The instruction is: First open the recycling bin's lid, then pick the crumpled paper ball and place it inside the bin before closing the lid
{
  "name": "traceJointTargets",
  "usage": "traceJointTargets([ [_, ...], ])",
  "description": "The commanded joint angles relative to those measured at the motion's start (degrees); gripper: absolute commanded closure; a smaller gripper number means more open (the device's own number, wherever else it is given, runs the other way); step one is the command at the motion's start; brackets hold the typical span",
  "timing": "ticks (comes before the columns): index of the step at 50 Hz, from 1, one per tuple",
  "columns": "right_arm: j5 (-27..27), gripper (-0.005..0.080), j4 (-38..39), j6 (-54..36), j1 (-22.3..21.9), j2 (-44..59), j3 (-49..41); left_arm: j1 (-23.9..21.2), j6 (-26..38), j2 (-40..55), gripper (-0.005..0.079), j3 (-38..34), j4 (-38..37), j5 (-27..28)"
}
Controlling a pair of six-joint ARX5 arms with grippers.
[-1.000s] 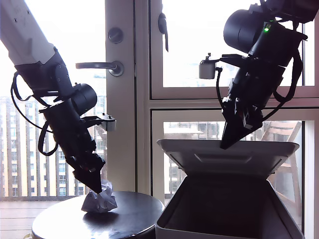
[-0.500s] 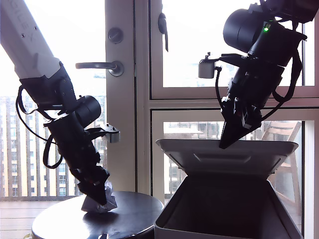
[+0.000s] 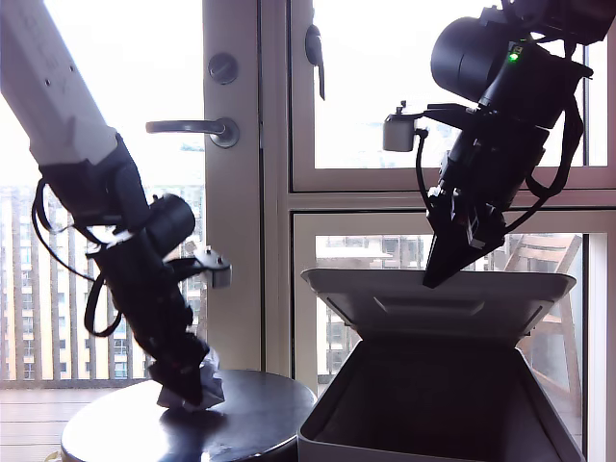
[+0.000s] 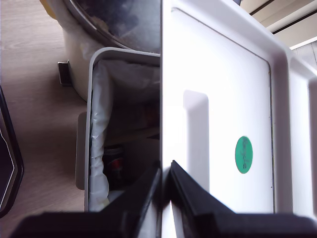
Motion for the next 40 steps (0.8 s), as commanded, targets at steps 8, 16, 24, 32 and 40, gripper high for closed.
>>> traceJointTargets([
  [8, 0.3, 0.0764, 1.3, 0.2, -0.2, -0.1, 0.5, 0.1, 0.4, 2.0, 0.0777, -0.4, 1.8, -1.7],
  [16, 0.3, 0.0764, 1.3, 0.2, -0.2, -0.1, 0.5, -0.2, 0.3, 1.9, 0.0764, 0.0, 1.7, -2.7],
  [24, 0.3, 0.0764, 1.3, 0.2, -0.2, -0.1, 0.5, -0.4, -1.1, 0.0, 0.0764, 0.0, 0.9, -3.2],
  [32, 0.3, 0.0764, 1.4, 0.2, -0.2, -0.1, 0.5, -0.4, -5.0, -3.7, 0.0764, 0.0, -0.7, -1.0],
  [40, 0.3, 0.0764, 1.5, 0.2, -0.2, -0.1, 0.5, -0.4, -12.5, -6.7, 0.0764, 0.0, -4.7, 4.4],
])
